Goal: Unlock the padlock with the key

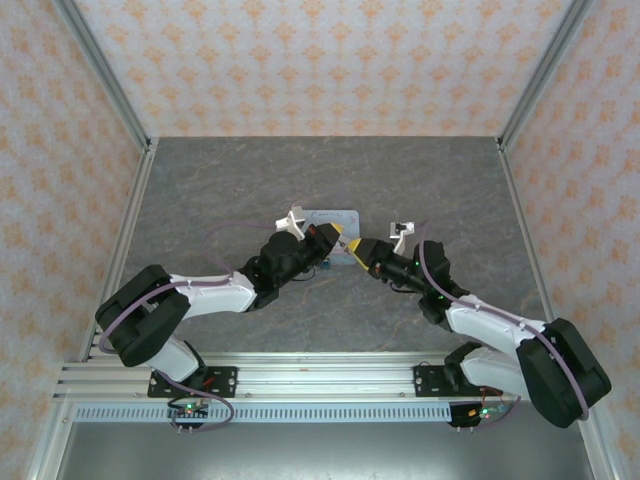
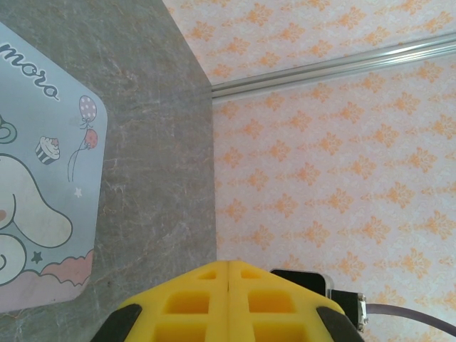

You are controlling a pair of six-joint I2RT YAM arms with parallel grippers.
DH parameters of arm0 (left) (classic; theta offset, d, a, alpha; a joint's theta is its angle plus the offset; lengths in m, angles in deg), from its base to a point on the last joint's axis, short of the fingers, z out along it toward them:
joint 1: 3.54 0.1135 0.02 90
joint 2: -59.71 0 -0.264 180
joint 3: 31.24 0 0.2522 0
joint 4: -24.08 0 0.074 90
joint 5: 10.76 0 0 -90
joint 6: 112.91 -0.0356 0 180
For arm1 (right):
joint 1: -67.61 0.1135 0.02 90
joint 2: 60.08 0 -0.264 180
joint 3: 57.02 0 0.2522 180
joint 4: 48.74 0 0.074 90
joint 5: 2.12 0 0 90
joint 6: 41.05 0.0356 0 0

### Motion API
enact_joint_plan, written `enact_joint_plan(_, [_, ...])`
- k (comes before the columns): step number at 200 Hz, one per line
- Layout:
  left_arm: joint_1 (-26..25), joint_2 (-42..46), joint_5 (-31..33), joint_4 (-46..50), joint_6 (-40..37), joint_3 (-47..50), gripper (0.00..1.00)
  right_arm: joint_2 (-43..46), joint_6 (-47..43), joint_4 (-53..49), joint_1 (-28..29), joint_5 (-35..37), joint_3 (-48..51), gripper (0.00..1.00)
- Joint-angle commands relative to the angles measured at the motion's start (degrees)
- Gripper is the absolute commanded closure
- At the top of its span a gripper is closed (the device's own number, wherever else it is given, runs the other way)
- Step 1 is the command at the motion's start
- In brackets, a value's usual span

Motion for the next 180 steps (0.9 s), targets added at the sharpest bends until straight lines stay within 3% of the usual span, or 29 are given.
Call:
enact_joint_plan(1, [-0.75, 0.21, -0.46, -1.05, -0.35, -1.37, 1.0, 0.42, -1.79, -0.4, -0.36, -1.12, -2.3, 0.62])
enact_joint_plan(126, [-1.18, -2.25, -1.19, -2.24, 0.07, -2.89, 1.0, -5.86, -0.58, 4.65, -0.36, -4.02, -4.81, 0.67])
enact_joint_plan(155, [-1.27, -3.08, -1.15, -2.36, 0.18, -3.45, 1.0, -5.98, -0.47, 4.97, -0.35, -4.45, -4.69, 0.77])
enact_joint_plan(180, [-1.27, -3.83, -1.14, -2.63, 0.43, -3.89, 1.0, -5.79, -0.43, 5.02, -0.36, -4.63, -4.32, 0.93])
